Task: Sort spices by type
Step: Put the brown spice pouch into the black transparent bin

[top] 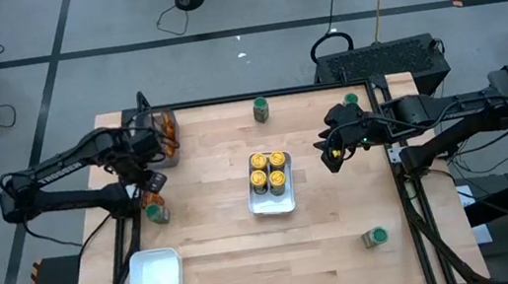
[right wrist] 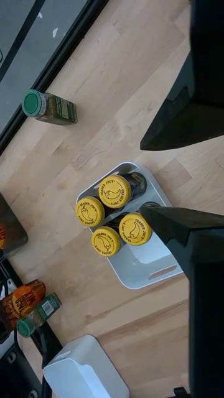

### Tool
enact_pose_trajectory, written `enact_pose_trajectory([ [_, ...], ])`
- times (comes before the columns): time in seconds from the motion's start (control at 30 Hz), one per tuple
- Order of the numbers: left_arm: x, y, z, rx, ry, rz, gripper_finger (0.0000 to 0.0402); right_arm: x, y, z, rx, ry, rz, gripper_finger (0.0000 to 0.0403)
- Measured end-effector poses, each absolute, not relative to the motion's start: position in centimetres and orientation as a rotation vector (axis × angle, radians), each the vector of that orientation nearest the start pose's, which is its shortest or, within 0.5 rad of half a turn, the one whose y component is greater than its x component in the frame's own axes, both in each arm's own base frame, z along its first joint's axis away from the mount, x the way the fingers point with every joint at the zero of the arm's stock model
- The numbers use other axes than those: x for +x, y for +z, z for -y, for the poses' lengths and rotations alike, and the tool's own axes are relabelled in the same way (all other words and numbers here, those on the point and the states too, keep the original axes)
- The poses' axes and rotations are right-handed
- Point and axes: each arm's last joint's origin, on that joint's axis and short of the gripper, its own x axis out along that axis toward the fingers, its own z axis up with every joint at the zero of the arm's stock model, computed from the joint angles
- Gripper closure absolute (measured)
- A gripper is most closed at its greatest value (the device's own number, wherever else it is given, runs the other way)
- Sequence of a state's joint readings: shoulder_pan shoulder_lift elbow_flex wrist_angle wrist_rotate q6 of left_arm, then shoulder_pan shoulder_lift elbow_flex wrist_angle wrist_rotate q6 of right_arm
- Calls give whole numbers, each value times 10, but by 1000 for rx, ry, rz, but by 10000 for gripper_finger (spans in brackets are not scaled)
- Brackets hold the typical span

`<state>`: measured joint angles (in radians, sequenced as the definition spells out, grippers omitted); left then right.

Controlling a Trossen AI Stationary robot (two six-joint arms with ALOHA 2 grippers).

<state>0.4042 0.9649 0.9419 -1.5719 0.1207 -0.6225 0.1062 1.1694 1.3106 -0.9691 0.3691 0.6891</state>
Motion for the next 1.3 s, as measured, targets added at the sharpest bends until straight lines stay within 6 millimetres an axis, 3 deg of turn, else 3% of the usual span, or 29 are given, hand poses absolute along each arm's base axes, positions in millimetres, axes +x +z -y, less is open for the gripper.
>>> enact_pose_trajectory([
  [0.33, 104, 252, -39, -882, 718, -1529, 245, 221, 365, -13, 439, -518, -713, 266],
  [0.73, 104, 241, -38, -907, 680, -1551, 248, 226, 361, -14, 425, -516, -730, 266],
  [0.87, 104, 241, -38, -897, 670, -1557, 281, 226, 361, -14, 423, -515, -730, 266],
  [1.1, 104, 241, -38, -872, 679, -1557, 391, 226, 361, -14, 419, -511, -729, 266],
  [1.3, 104, 241, -38, -844, 667, -1561, 397, 226, 362, -14, 419, -511, -729, 266],
])
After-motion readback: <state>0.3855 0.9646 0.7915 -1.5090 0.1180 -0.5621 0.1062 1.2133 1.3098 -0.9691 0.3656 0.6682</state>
